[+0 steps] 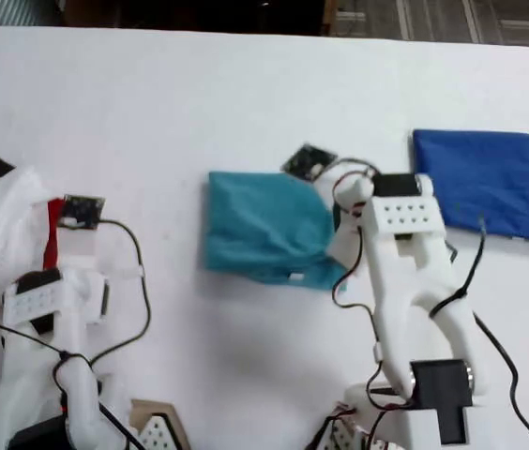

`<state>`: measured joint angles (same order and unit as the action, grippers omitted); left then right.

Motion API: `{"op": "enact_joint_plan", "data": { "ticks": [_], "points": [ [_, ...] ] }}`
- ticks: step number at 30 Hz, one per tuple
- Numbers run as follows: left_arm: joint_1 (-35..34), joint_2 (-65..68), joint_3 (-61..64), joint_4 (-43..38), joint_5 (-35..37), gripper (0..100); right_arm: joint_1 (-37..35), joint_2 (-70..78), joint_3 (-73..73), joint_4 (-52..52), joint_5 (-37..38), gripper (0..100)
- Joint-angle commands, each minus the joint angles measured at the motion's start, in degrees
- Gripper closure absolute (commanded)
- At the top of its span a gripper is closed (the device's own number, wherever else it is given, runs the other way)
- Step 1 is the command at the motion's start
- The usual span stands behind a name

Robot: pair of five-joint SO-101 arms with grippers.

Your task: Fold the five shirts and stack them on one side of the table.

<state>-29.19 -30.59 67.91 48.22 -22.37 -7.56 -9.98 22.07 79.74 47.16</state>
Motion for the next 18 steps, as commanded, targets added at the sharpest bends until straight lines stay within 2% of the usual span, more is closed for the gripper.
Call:
{"op": "enact_joint_plan", "data": {
  "ticks": [1,4,10,14,18],
  "points": [
    [-0.09,-1.05,-0.04,-0.44,0.00,97,0.75,0.22,-7.91,0.04,-4.92,82.0],
    [-0.09,-1.05,-0.04,-0.44,0.00,97,0.31,0.31,-11.60,-1.89,-12.57,84.2],
    [-0.09,-1.05,-0.04,-0.44,0.00,97,0.48,0.40,-15.47,-5.05,-22.07,86.2],
    [-0.09,-1.05,-0.04,-0.44,0.00,97,-1.98,3.21,-13.36,-7.69,-23.21,87.3],
    [-0.09,-1.05,-0.04,-0.44,0.00,97,-2.07,12.79,-13.45,-16.92,-23.74,95.0]
  ]
}}
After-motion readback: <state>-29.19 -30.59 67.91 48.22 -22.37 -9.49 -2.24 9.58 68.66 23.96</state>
